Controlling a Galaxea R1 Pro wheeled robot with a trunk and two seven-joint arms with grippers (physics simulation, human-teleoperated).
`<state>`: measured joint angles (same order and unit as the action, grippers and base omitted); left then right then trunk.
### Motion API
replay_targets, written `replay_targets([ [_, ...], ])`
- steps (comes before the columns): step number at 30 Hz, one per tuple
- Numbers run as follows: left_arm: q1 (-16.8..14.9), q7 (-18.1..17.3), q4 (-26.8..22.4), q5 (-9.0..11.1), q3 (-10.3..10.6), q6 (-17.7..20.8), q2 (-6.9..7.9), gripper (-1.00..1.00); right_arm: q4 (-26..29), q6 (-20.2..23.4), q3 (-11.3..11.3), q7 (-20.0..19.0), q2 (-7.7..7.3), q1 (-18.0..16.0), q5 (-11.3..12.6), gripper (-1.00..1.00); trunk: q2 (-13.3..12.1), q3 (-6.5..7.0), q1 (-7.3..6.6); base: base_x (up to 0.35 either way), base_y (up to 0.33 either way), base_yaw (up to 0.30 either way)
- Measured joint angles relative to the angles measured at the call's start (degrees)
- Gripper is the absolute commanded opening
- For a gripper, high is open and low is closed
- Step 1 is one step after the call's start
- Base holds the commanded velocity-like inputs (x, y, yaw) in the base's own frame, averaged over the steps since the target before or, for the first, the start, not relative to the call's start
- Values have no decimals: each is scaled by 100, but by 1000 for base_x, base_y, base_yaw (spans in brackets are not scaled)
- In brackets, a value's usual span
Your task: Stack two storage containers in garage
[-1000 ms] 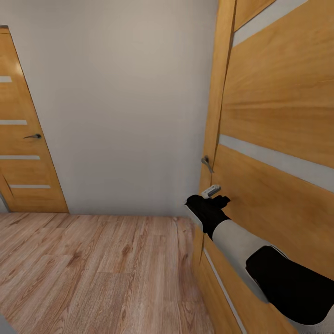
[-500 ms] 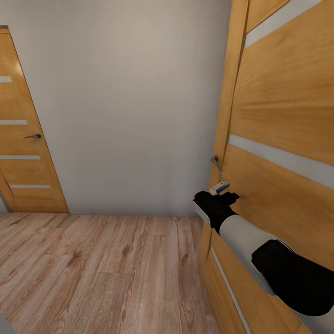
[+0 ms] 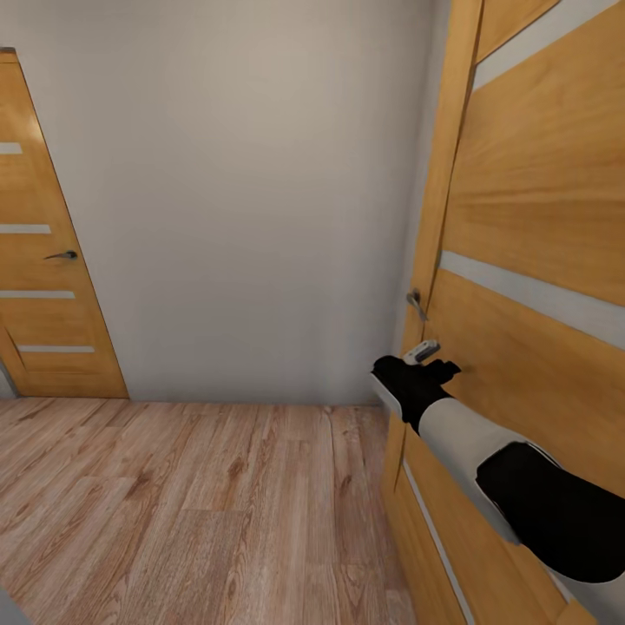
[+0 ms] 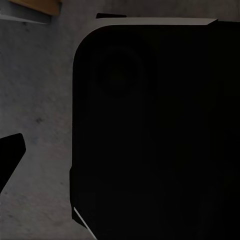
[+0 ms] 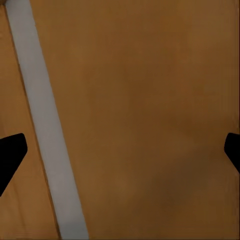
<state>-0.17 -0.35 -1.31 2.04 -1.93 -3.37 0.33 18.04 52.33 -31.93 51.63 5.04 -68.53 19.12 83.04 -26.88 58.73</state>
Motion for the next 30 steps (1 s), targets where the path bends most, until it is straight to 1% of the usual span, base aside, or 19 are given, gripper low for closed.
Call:
replay_targets([
  [5, 0, 1, 1, -1, 1, 0, -2, 100, -142, 36, -37, 21, -5, -59, -50, 100, 0, 1, 0, 0, 0, 0],
  [9, 1, -2, 1, 1, 1, -1, -4, 100, -163, 67, -53, 35, -78, -66, -81, 100, 0, 1, 0, 0, 0, 0],
  [10, 1, 1, 1, -2, 1, -1, -4, 100, -172, 51, -35, 56, -99, -89, -40, 100, 0, 1, 0, 0, 0, 0],
  [11, 2, 0, 0, -1, 0, 0, -5, 100, -179, 76, -11, 77, -111, -107, -48, 100, 0, 0, 0, 0, 0, 0],
  [12, 0, -1, 0, -1, 0, 0, -5, 100, -234, 57, 10, 134, -110, -161, 25, 100, 0, 0, 0, 0, 0, 0],
  [17, 0, -4, 0, -4, 0, 0, -6, 100, -382, 207, -36, 320, -132, -228, -65, 100, 0, 0, 0, 0, 0, 0],
  [22, 1, -4, 1, -4, 3, -3, 1, 100, -421, 208, -47, 455, -150, -233, -64, 100, 0, 0, 0, 0, 0, 0],
  [30, 0, -4, 0, -3, 0, -5, 2, 100, -423, 210, -14, 500, -142, -233, -55, 100, 0, 0, 0, 0, 0, 0],
])
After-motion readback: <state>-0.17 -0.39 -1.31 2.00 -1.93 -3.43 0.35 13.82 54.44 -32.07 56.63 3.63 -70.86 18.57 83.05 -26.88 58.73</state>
